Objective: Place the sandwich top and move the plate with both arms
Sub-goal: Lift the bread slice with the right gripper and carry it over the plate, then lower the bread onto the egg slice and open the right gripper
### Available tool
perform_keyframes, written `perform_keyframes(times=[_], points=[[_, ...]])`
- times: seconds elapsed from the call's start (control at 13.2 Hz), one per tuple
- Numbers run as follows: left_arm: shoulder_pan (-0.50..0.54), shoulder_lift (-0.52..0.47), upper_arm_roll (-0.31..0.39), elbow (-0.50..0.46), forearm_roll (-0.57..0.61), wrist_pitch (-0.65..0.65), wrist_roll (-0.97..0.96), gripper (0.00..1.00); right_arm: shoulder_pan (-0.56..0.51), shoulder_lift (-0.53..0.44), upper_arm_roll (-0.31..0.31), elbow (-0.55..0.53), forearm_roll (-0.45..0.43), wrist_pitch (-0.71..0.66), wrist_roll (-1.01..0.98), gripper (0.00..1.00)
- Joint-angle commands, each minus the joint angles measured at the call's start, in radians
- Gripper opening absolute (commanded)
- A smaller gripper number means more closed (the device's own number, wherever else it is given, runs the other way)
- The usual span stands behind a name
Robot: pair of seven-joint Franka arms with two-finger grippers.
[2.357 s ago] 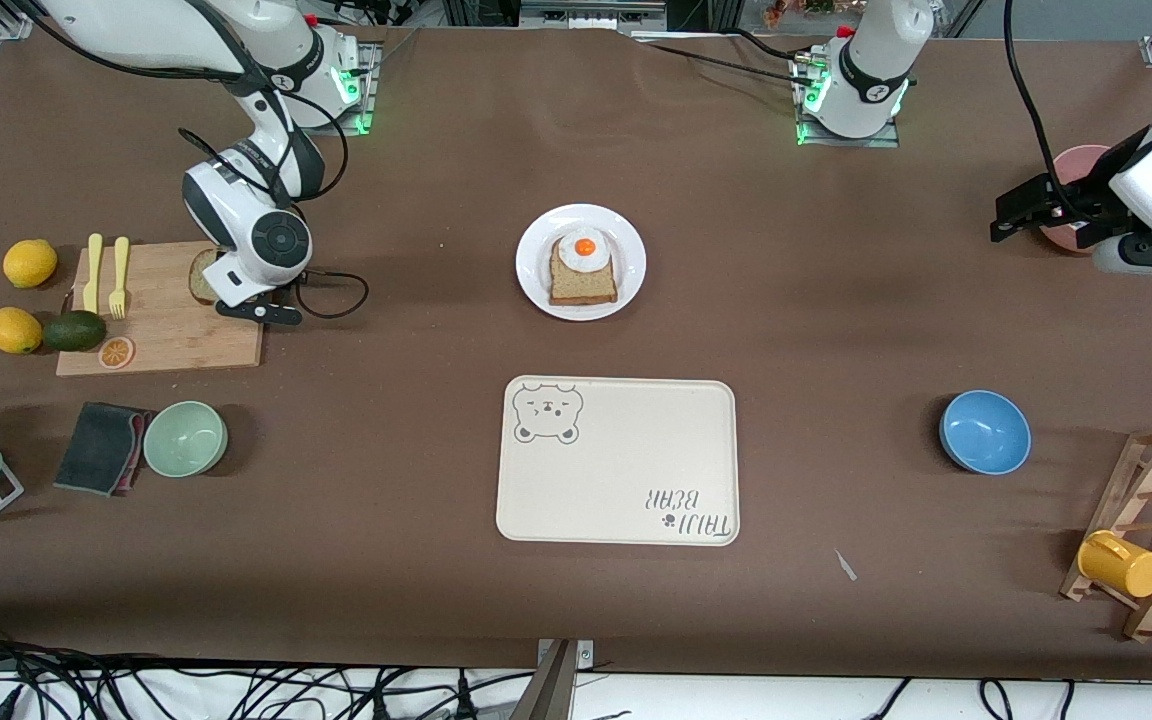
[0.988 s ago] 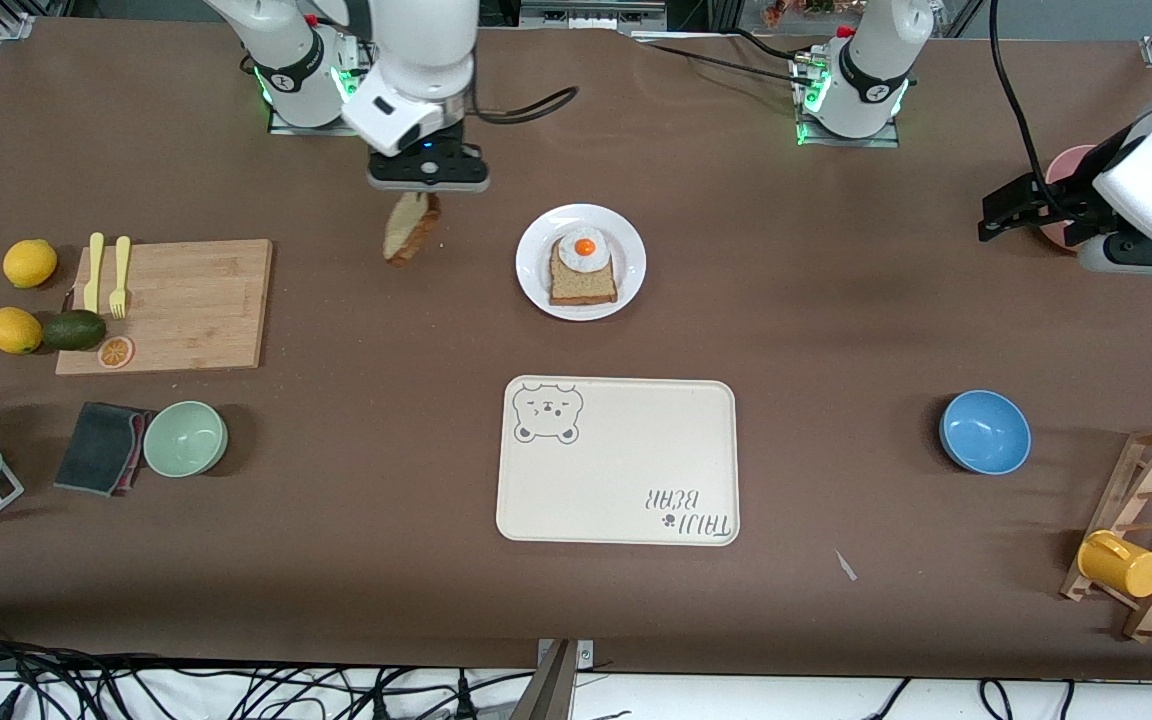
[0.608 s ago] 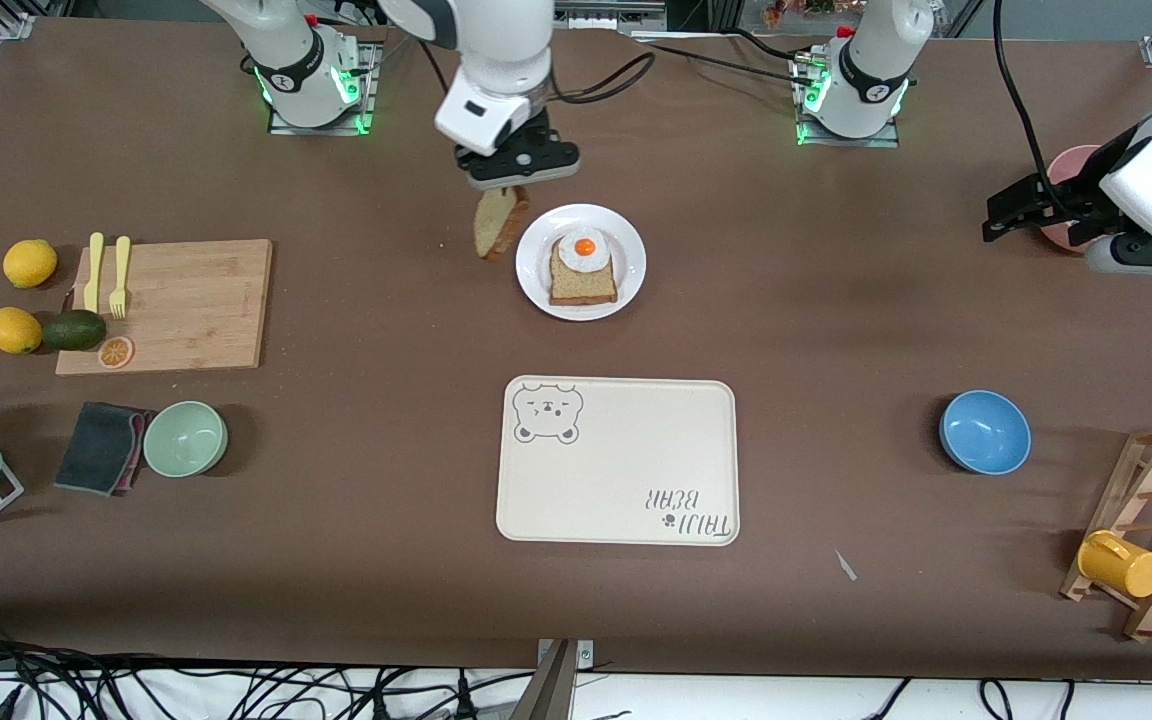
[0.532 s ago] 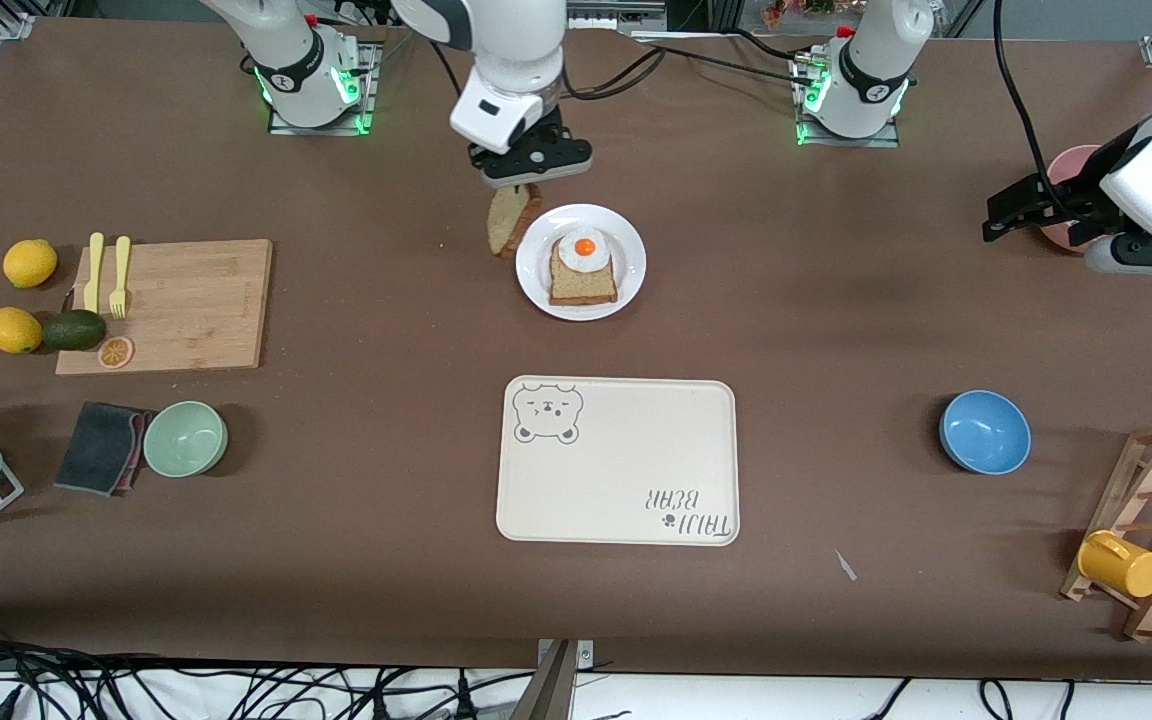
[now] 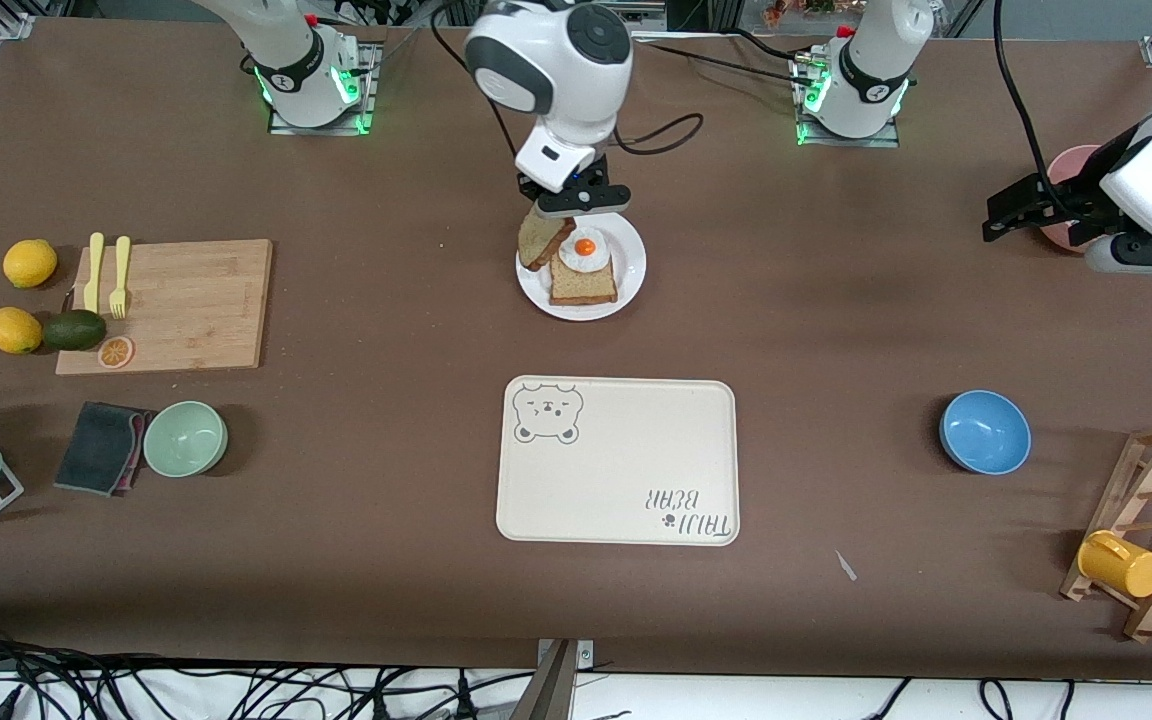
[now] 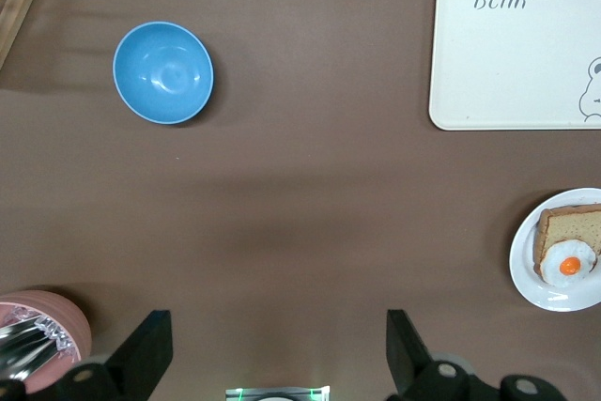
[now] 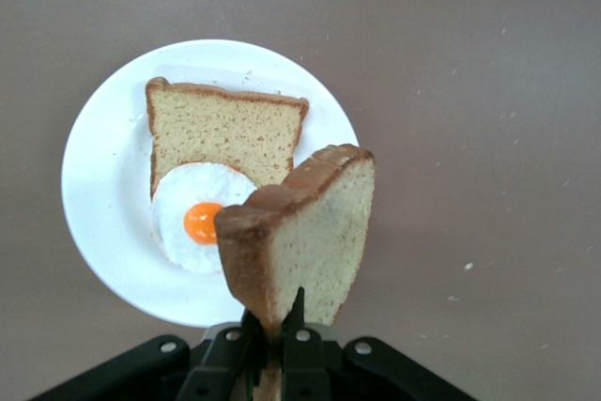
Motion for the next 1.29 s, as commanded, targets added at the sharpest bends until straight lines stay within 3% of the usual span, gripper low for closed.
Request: perform_keyframes(times=[0.0,1.14,1.22], points=[[0.01,0.003,-0.001,0.021,-0.03,-0.019,-0.004,1.0,0.023,0.142,-0.004,0.099,-0.113,-0.042,0.128,0.0],[0.017,-0.021,-0.006,0.002,-0.036,-0.016,0.005,1.0,0.023,0.16,0.004,0.133,-0.1,-0.002,0.13,0.0],[0.023,-0.02,-0.006,0.001,-0.038,-0.018,0.005,1.0,0.023,0.159,0.002,0.133,-0.089,-0.002,0.131,0.24]])
